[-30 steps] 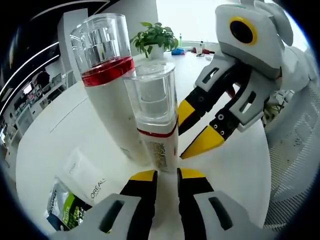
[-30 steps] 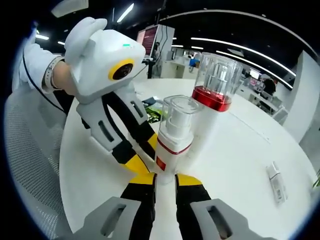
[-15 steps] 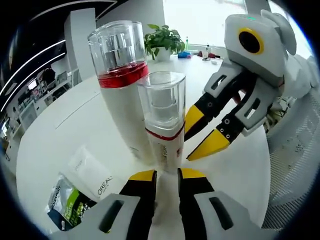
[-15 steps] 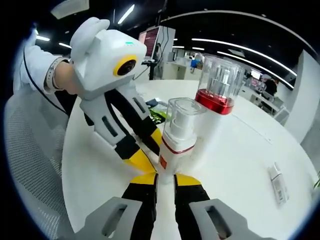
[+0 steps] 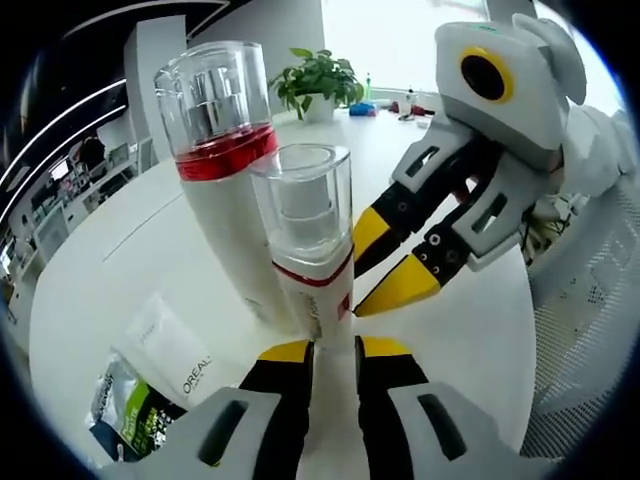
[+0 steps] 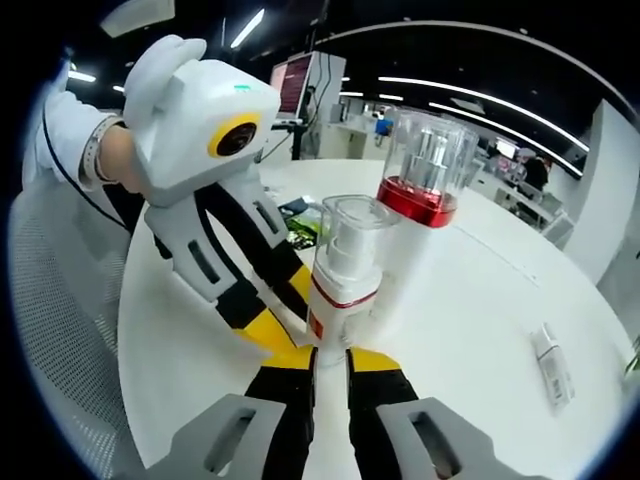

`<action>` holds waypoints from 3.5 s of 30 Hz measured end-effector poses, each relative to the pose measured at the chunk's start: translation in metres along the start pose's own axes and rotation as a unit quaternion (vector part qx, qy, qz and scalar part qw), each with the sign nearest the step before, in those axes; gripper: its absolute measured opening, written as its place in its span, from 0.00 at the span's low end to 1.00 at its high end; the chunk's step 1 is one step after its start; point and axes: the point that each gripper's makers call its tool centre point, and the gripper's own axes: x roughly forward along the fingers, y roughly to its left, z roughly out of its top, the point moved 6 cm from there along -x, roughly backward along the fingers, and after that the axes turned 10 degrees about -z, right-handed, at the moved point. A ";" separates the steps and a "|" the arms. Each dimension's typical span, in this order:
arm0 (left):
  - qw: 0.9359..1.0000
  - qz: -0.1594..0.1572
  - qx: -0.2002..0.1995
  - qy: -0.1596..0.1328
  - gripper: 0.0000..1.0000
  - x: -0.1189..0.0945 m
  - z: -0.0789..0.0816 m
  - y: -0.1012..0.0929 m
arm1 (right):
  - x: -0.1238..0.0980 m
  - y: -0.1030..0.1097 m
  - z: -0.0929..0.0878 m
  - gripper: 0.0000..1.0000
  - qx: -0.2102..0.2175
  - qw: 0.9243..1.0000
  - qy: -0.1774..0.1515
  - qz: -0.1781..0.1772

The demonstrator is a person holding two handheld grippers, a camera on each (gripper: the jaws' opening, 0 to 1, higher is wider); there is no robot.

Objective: Arrange the skincare products in the storage area until every visible bottle or jar stands upright without overlapping.

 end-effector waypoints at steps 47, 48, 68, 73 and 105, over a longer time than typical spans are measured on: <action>0.992 0.027 -0.040 -0.120 0.37 -0.146 0.011 -0.050 | -0.008 -0.195 -0.024 0.47 0.013 0.992 0.056 -0.112; 0.992 0.029 -0.040 -0.119 0.37 -0.148 0.010 -0.050 | -0.007 -0.198 -0.025 0.47 0.013 0.992 0.058 -0.113; 0.985 0.111 -0.091 -0.096 0.45 -0.194 -0.023 -0.056 | 0.043 -0.240 -0.044 0.45 0.061 0.986 0.122 -0.096; 0.983 0.123 -0.103 -0.090 0.45 -0.196 -0.028 -0.056 | 0.054 -0.252 -0.055 0.40 0.066 0.983 0.140 -0.094; 0.974 0.184 -0.110 -0.071 0.85 -0.227 -0.036 -0.054 | 0.051 -0.240 -0.065 0.17 0.107 0.981 0.137 -0.087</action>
